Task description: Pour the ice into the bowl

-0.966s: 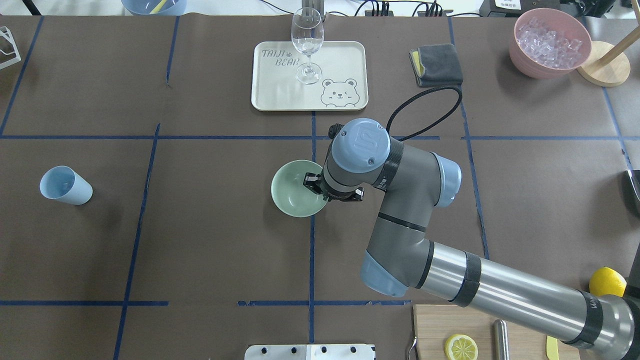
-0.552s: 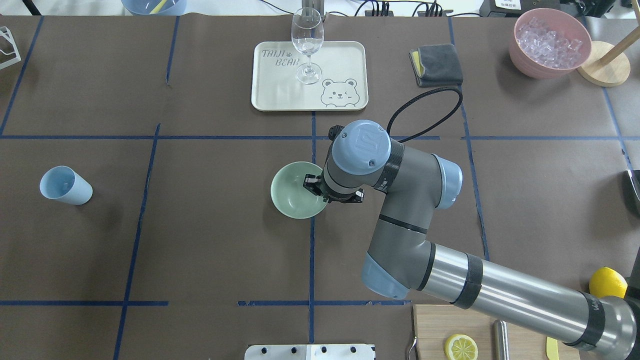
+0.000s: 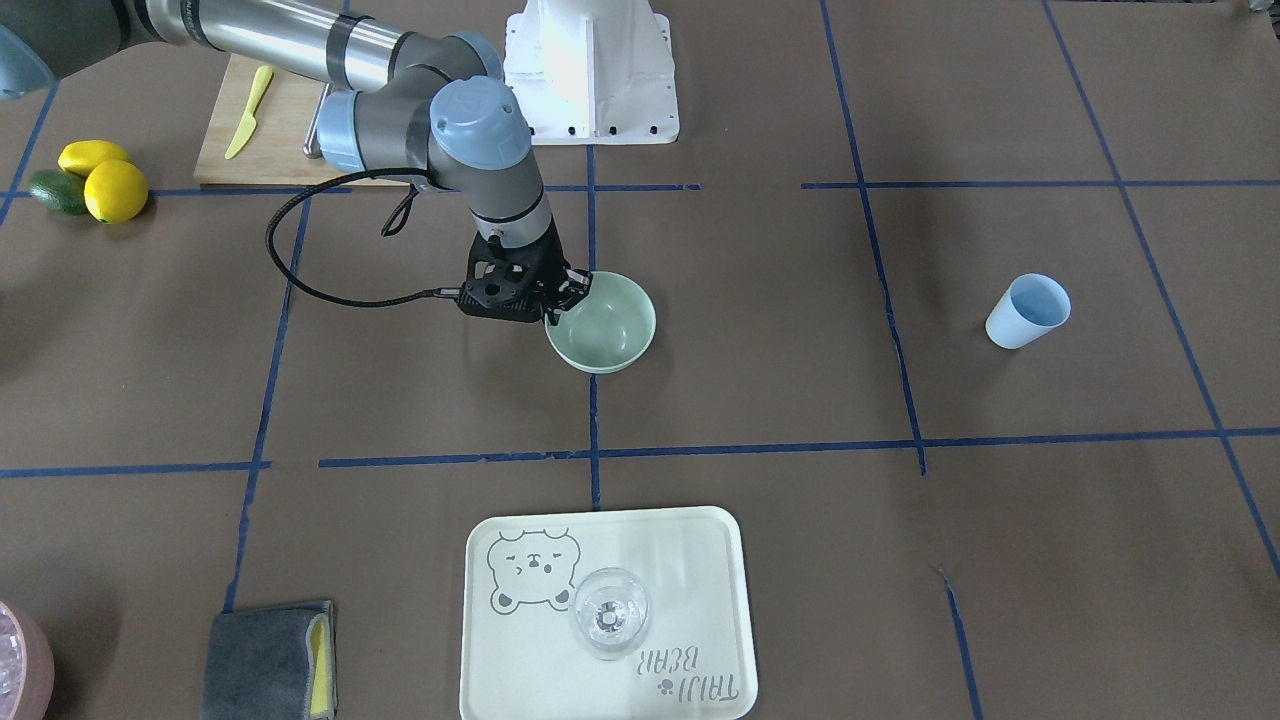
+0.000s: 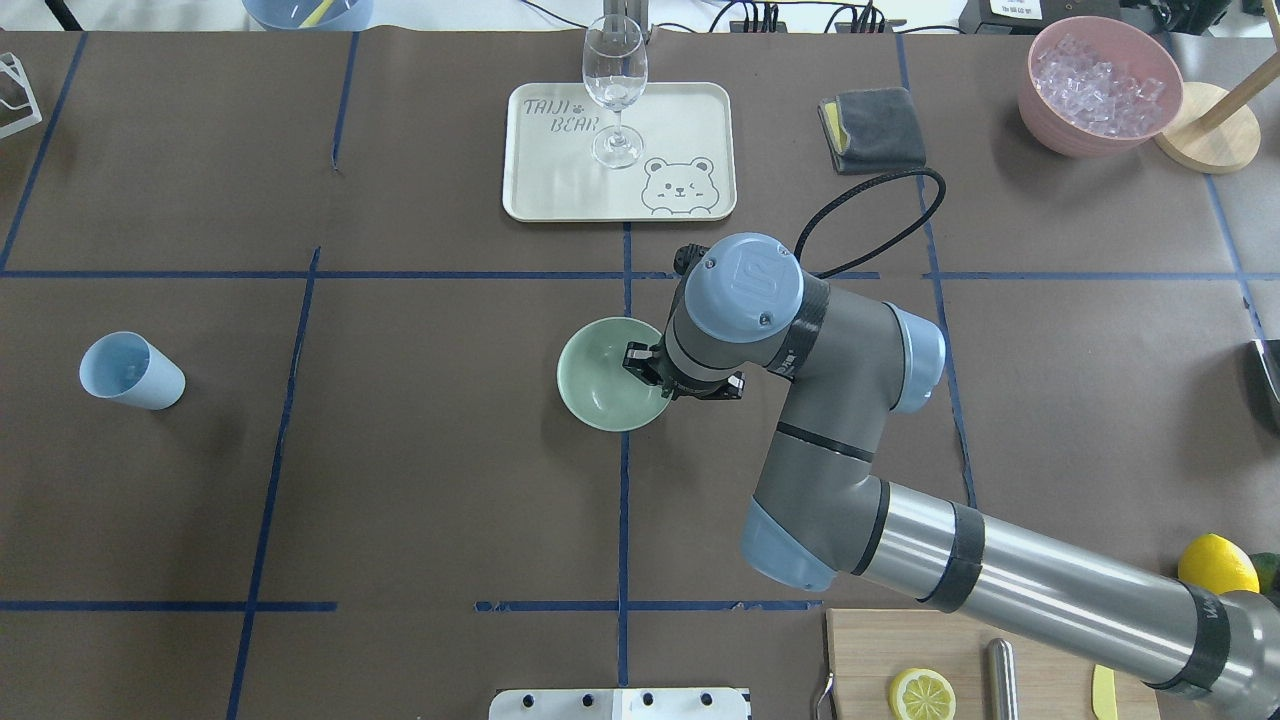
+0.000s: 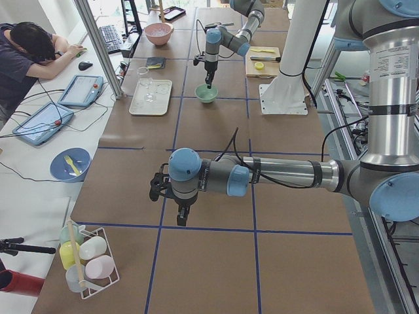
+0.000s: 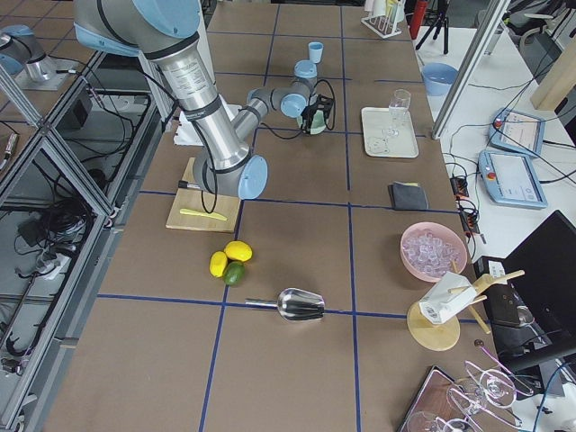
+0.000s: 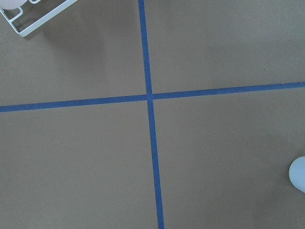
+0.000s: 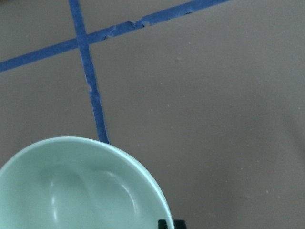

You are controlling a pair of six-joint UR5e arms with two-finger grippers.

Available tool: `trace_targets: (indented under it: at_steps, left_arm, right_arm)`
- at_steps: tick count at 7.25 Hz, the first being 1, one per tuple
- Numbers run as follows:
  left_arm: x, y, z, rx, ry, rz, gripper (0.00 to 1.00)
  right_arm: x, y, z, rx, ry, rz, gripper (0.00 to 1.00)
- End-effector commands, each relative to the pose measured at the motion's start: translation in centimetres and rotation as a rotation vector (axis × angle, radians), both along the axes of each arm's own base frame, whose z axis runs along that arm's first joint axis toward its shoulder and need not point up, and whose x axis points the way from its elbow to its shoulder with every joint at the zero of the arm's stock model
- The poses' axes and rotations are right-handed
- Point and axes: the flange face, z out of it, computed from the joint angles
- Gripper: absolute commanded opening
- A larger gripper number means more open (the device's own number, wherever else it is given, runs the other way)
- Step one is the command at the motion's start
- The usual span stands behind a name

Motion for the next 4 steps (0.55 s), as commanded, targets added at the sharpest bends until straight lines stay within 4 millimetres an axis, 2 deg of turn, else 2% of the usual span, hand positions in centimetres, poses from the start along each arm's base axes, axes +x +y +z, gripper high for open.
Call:
trace_targets:
  at_steps: [1, 2, 4]
  left_arm:
    - [0.00, 0.00, 0.01, -0.001, 0.000, 0.000, 1.00]
    - [0.00, 0.00, 0.01, -0.001, 0.000, 0.000, 1.00]
    - [0.00, 0.00, 0.01, -0.001, 0.000, 0.000, 1.00]
  right_arm:
    - [0.39, 0.10, 0.22, 0.009, 0.000, 0.007, 0.67]
    - [0.43, 0.11, 0.26, 0.010, 0.001, 0.008, 1.00]
    - [0.59, -0.04, 0.07, 0.012, -0.003, 0.009, 1.00]
